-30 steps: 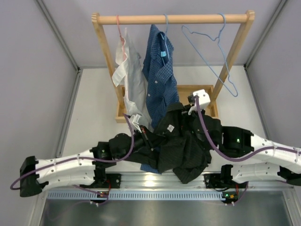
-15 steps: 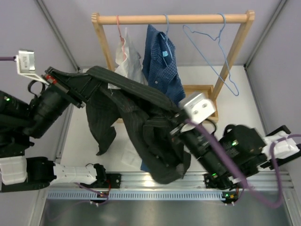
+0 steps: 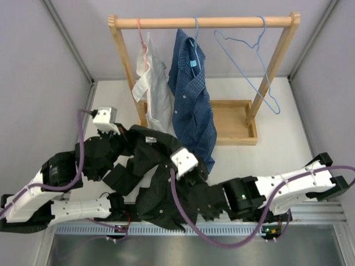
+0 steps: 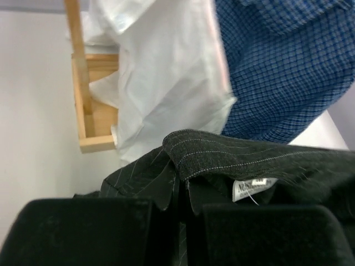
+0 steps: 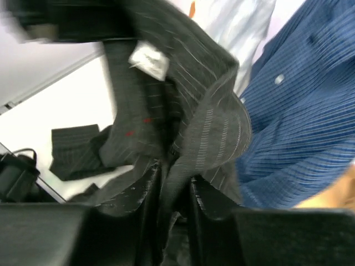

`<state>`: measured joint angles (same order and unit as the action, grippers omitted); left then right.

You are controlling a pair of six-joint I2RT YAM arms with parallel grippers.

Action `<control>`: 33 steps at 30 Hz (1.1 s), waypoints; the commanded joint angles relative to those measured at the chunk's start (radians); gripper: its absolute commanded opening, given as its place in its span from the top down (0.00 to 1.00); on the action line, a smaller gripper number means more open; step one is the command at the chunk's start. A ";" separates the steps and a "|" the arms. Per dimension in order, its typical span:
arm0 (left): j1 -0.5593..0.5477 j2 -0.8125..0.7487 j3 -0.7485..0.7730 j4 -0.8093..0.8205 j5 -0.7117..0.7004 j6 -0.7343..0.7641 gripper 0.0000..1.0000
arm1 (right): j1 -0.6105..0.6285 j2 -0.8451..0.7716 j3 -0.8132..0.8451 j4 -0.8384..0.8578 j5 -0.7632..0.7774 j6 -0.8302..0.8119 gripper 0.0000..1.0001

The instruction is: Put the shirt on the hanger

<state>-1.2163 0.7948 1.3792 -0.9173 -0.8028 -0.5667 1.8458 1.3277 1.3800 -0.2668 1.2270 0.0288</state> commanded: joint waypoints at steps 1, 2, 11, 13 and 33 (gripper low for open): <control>0.003 -0.106 -0.083 -0.002 -0.096 -0.122 1.00 | -0.094 0.030 -0.021 -0.140 -0.210 0.306 0.74; 0.003 -0.112 -0.088 -0.020 -0.133 -0.149 1.00 | -0.111 0.022 -0.030 -0.126 -0.251 0.313 0.69; 0.003 -0.147 -0.105 -0.088 -0.178 -0.125 1.00 | -0.233 -0.302 -0.338 0.067 -0.737 0.082 0.04; 0.003 -0.158 -0.101 -0.071 -0.102 -0.084 1.00 | -0.308 -0.458 -0.468 0.063 -0.831 0.039 0.05; 0.001 -0.200 -0.036 -0.061 -0.006 -0.053 1.00 | -0.674 -0.299 -0.696 0.228 -1.210 -0.119 0.91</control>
<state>-1.2160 0.5880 1.2922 -0.9977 -0.8013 -0.6319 1.1900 0.9966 0.6605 -0.2005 0.0250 -0.0563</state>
